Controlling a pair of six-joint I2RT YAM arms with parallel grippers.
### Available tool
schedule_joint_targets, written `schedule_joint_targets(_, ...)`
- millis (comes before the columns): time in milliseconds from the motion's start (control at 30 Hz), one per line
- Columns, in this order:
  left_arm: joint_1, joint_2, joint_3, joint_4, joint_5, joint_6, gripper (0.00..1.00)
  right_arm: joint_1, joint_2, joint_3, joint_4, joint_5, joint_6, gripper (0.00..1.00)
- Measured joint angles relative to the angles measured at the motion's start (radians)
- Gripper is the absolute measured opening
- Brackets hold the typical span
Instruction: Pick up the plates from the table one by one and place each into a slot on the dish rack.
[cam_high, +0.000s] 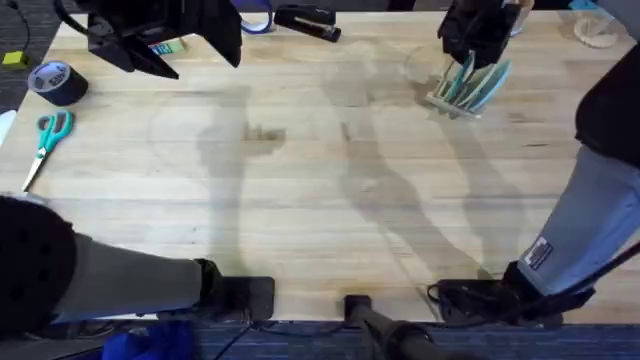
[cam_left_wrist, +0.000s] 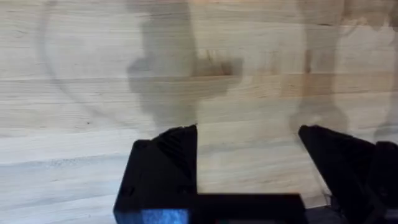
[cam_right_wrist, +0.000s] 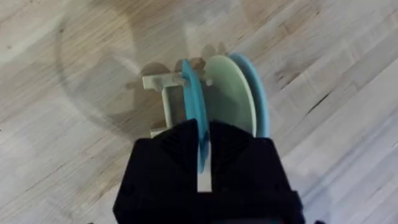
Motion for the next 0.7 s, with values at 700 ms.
schedule_joint_targets(700,0.0,0.0,0.0,0.0,0.0,0.0,0.993,0.0,-0.071,0.033,-0.018,0.0,-0.049,0.589)
